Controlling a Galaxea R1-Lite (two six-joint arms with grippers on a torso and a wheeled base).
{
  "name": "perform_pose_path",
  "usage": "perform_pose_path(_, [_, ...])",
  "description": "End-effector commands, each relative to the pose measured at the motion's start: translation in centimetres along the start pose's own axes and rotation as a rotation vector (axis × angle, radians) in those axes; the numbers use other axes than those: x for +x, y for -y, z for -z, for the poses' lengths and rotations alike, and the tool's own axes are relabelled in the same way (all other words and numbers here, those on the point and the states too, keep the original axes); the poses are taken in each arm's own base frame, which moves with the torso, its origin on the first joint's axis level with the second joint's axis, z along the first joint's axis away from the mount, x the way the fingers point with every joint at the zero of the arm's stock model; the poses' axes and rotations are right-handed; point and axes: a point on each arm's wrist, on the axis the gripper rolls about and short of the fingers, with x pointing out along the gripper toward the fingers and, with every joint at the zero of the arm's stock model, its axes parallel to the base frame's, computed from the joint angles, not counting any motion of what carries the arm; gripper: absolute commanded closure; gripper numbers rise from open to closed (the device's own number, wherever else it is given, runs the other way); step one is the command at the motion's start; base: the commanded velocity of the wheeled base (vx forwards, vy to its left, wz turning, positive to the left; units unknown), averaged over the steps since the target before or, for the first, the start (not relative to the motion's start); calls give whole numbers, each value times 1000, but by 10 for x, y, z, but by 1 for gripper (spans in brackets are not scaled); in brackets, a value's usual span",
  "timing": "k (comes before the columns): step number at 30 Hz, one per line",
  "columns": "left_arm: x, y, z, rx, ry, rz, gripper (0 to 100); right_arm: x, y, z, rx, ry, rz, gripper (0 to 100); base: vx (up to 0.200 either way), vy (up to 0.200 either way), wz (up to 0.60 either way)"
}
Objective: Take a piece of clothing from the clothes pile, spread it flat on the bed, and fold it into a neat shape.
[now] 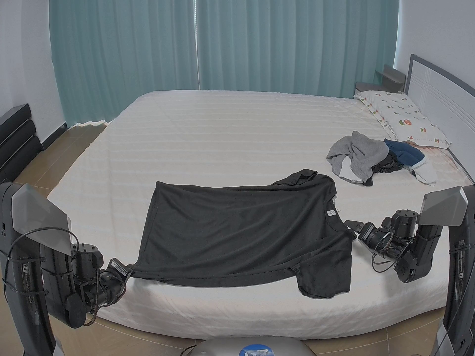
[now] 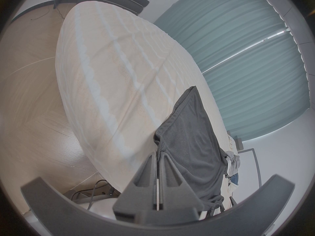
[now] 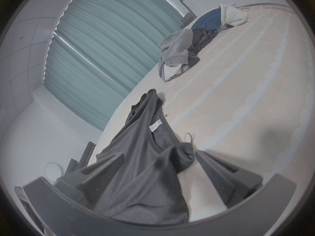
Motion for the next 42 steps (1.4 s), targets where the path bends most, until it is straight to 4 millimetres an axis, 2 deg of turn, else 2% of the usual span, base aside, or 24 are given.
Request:
perform_pose_path(1, [0,1,-1,2,6,15,100,-16,-2,-6,9,-4,3,0,0,0,0])
perform_pose_path(5, [0,1,-1,2,5,14,100,-32,-9,-7,15,-27,-4,0,0,0,0])
perform_pose_path(7, [0,1,0,4,4,14,100,-49,-12,0,28,-95,-18,0,0,0,0])
perform_pose_path(12, [0,1,0,5,3,12,100,-74,-14,19,48,-214,-19,0,0,0,0])
perform_pose_path(20, [-1,1,1,5,1,11,100,-68,-10,46,8,-308,0,0,0,0,0])
perform_pose_path(35, [0,1,1,6,2,12,100,-57,-10,55,-6,-319,12,0,0,0,0])
perform_pose_path(36, [0,1,1,6,0,12,100,-56,-11,56,-11,-319,13,100,0,0,0])
perform_pose_path(42, [0,1,1,7,1,13,100,-59,-12,59,-12,-333,24,100,0,0,0])
